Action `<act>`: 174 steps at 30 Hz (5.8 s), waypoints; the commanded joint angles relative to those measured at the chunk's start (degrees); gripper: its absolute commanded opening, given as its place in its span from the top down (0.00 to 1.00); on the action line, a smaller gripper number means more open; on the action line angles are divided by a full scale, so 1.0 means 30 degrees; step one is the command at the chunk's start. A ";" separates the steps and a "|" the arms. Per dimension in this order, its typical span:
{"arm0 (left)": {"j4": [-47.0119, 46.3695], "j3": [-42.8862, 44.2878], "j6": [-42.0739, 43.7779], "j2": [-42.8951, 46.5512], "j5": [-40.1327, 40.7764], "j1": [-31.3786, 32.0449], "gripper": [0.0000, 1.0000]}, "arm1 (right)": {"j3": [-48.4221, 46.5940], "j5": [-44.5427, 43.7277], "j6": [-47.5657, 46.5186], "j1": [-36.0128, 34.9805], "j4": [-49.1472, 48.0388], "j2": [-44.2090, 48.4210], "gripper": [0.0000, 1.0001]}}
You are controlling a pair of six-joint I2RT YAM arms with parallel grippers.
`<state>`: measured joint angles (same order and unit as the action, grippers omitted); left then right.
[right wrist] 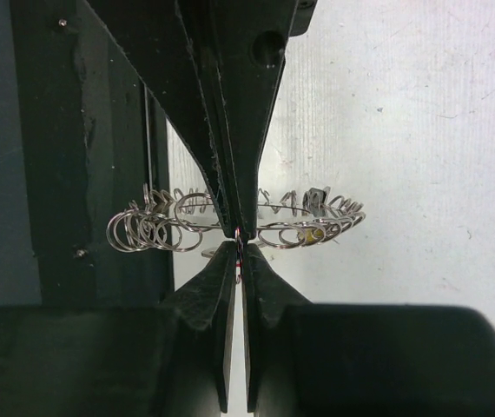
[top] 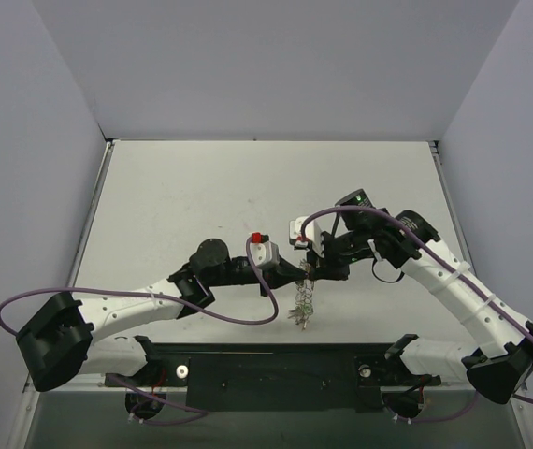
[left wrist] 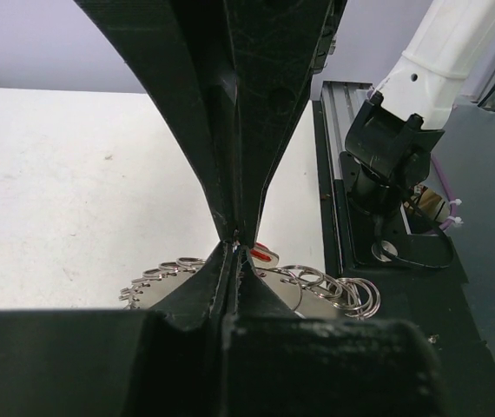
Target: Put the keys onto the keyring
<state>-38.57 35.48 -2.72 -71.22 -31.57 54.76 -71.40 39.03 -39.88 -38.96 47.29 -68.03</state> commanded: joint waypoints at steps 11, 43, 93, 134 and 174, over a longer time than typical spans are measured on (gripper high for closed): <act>-1.1593 -0.4295 -0.4040 0.2208 0.1208 -0.1026 1.00 | 0.3757 0.8582 0.1746 0.2674 -0.5090 0.2870 0.61; -1.8083 -0.4065 -1.0255 0.1825 -0.0960 -0.3869 1.00 | 0.6250 0.8262 1.3497 0.2821 -1.4561 0.2755 0.64; -1.8463 -0.3537 -1.0665 0.2470 -0.0931 -0.3928 1.00 | 0.6425 0.9667 1.5310 0.1679 -1.6464 0.2168 1.00; -1.7233 -0.3302 -1.1135 0.3320 -0.2279 -0.4660 1.00 | 0.4875 1.0282 1.3445 0.2235 -1.3892 0.2754 0.71; -1.8434 -0.3625 -1.2247 0.1768 -0.2484 -0.4602 1.00 | 0.4110 0.8935 1.2091 0.1414 -1.6173 0.2051 0.73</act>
<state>-72.25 23.86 -38.63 -66.13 -39.33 41.08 -58.41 63.68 -5.91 -34.59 4.47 -62.54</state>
